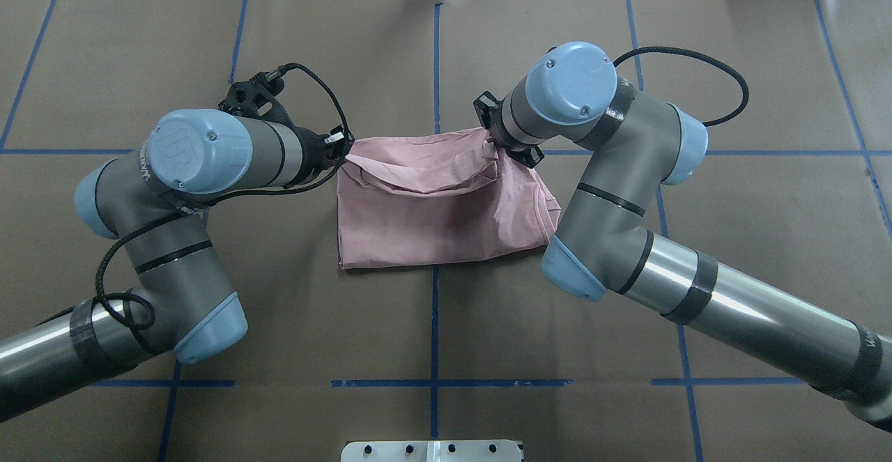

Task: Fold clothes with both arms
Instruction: 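Release the shirt and raise both grippers away from it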

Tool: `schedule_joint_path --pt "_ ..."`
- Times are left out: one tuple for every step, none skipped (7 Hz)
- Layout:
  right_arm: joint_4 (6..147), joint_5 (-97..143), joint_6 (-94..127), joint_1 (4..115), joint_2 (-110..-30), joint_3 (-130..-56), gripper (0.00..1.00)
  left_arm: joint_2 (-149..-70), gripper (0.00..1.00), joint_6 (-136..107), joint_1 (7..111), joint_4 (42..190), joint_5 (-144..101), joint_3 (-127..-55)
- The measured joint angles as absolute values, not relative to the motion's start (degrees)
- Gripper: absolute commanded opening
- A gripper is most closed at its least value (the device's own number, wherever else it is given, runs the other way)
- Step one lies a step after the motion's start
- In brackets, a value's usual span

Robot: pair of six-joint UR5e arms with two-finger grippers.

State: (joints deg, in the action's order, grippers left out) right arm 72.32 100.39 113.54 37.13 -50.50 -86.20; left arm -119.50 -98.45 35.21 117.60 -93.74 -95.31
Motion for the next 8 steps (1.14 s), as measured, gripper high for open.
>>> schedule_joint_path --pt "63.63 100.3 112.07 38.62 -49.27 -76.47 1.0 -120.56 0.55 -93.92 38.13 126.45 -93.71 -85.82" --pt "55.53 100.61 108.64 40.76 -47.92 -67.94 1.0 -120.94 1.0 -89.28 40.7 134.68 -93.72 -79.0" --pt "54.71 101.24 106.01 42.45 -45.78 -64.7 1.0 -121.0 1.0 -86.9 41.8 138.64 -93.79 -76.73" --pt "56.89 101.68 103.78 43.73 -44.27 -64.16 1.0 -120.83 1.0 -86.2 42.21 140.13 -93.95 -77.16" --pt "58.02 102.52 101.46 45.13 -44.34 -64.75 1.0 -120.2 1.0 -86.0 42.42 140.6 -94.13 -78.58" --pt "58.45 105.1 97.42 47.64 -46.7 -66.68 1.0 -118.42 1.0 -85.68 42.8 140.77 -94.58 -81.23" --pt "58.59 109.8 89.4 51.99 -50.89 -69.25 1.0 -114.5 1.0 -83.51 44.16 141.0 -96.65 -85.29" --pt "58.69 115.77 75.6 58.25 -55.82 -71.01 1.0 -108.83 1.0 -76.65 47.7 141.31 -101.62 -89.49"
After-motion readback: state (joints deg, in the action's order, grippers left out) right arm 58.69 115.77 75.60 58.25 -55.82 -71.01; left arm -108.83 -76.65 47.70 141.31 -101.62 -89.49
